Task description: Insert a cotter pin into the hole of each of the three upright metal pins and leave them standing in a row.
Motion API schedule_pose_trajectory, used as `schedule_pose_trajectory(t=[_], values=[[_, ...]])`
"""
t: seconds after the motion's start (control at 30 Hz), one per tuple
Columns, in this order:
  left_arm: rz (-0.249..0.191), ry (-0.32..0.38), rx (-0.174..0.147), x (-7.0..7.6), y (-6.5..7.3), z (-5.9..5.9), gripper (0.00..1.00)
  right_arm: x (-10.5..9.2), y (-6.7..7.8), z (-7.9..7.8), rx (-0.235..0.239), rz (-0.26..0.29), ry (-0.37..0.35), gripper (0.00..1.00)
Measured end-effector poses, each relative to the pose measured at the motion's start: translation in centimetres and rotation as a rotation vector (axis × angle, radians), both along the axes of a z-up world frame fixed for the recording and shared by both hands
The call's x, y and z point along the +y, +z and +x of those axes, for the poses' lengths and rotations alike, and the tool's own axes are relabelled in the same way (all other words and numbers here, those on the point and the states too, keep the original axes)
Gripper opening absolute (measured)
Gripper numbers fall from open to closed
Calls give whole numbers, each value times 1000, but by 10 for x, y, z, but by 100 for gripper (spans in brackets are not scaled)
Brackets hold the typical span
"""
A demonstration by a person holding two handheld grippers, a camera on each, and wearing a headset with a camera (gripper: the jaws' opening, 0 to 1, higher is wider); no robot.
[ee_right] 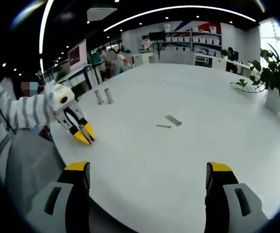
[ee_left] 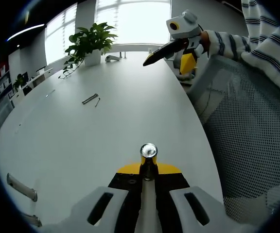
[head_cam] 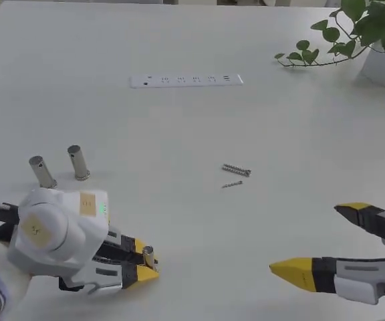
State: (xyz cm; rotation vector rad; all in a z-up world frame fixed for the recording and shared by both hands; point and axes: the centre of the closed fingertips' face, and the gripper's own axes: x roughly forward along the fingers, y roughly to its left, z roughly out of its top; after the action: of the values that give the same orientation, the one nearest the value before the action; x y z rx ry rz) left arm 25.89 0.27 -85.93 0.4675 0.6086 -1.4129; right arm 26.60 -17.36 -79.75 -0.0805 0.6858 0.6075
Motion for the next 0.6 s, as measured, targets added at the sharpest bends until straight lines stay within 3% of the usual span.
schedule_pose_trajectory(t=[0.4,0.6], values=[[-13,-5,-32,-2,1,3,7,-4,3,-1,-8,-3,-11,100],[-19,8,-24,-2,1,2,7,-5,6,0,-19,2,-23,100]])
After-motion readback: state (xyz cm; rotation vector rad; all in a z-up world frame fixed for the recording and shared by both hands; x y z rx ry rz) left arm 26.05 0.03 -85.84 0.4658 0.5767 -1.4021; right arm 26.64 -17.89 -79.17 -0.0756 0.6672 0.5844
